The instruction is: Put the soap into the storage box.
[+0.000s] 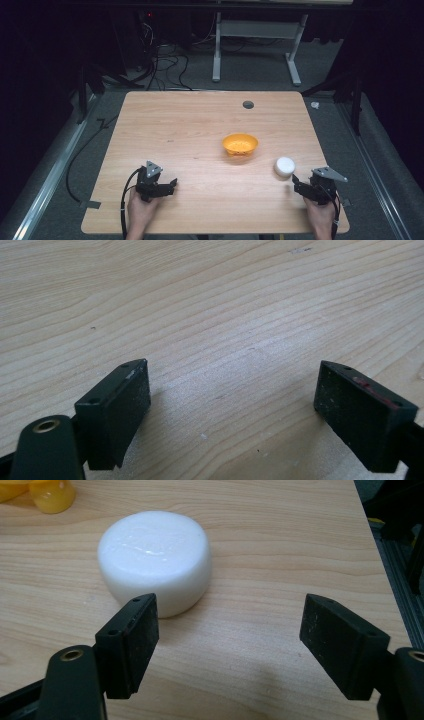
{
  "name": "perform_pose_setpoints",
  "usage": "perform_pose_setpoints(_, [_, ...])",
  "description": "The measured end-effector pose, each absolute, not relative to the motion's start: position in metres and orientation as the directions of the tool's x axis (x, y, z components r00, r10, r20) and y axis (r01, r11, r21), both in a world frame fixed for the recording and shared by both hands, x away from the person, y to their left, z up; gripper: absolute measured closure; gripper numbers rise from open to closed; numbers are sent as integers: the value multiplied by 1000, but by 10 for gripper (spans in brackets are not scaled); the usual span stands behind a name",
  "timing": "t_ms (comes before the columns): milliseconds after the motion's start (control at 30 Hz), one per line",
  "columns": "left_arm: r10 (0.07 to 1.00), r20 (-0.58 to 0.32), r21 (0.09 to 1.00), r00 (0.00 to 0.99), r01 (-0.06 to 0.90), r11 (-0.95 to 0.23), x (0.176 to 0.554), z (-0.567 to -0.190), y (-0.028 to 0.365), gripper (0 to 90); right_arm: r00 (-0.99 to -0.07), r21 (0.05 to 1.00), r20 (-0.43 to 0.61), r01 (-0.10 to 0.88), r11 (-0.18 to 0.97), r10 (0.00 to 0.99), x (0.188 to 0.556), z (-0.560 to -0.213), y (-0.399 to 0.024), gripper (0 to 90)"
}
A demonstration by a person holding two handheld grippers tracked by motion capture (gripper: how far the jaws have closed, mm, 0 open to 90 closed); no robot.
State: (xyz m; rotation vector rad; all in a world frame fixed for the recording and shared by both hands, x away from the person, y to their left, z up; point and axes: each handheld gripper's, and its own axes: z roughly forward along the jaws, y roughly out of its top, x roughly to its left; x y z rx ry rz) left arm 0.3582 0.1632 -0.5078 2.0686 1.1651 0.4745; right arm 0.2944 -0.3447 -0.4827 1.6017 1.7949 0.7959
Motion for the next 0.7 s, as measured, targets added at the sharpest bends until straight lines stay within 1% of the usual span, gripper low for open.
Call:
perform_pose_setpoints(333, [849, -25, 729, 527, 591, -345, 358, -508, 163, 153, -119, 777, -29, 623, 97, 992, 285, -482, -336, 239])
perform_pose_setpoints(700, [850, -24, 729, 527, 591, -346, 358, -508, 163, 154, -144, 784, -8, 613, 95, 990, 283, -480, -327, 225])
